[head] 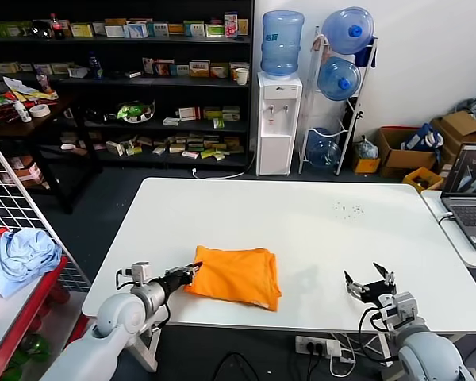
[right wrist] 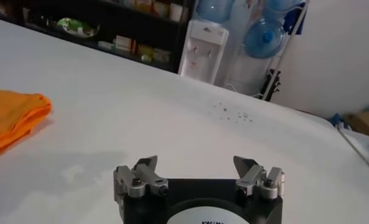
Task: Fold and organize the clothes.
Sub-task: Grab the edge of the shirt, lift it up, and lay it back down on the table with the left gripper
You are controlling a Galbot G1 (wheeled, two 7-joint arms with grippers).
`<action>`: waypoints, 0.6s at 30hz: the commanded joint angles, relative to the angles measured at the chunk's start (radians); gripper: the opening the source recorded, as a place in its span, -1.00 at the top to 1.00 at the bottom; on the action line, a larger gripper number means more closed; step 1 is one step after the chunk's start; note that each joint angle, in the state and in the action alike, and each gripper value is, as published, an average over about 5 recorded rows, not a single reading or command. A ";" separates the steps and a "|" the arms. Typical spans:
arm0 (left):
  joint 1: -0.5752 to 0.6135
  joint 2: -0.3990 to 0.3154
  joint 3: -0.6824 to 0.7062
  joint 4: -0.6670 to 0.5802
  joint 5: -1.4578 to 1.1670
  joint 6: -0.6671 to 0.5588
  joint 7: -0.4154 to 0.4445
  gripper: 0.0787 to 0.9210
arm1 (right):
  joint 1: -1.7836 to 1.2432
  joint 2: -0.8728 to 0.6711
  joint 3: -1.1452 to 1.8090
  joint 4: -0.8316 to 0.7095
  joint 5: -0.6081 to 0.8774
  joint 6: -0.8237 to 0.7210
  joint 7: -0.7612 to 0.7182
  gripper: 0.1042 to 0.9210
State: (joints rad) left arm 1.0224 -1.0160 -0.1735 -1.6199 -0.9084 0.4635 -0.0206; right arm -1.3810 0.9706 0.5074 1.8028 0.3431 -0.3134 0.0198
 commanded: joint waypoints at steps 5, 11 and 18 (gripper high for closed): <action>-0.011 0.304 -0.160 0.044 0.290 -0.035 -0.061 0.90 | 0.026 -0.001 -0.025 0.001 0.008 0.002 -0.002 -0.76; -0.067 0.382 -0.162 0.170 0.595 -0.138 -0.078 0.90 | 0.029 -0.011 -0.024 0.008 0.020 0.005 -0.004 -0.76; -0.091 0.398 -0.183 0.263 0.969 -0.309 -0.130 0.90 | 0.025 -0.012 -0.023 0.007 0.020 0.012 -0.006 -0.76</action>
State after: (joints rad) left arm 0.9672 -0.7232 -0.3140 -1.4898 -0.4565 0.3397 -0.1005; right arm -1.3592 0.9601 0.4887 1.8088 0.3606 -0.3046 0.0145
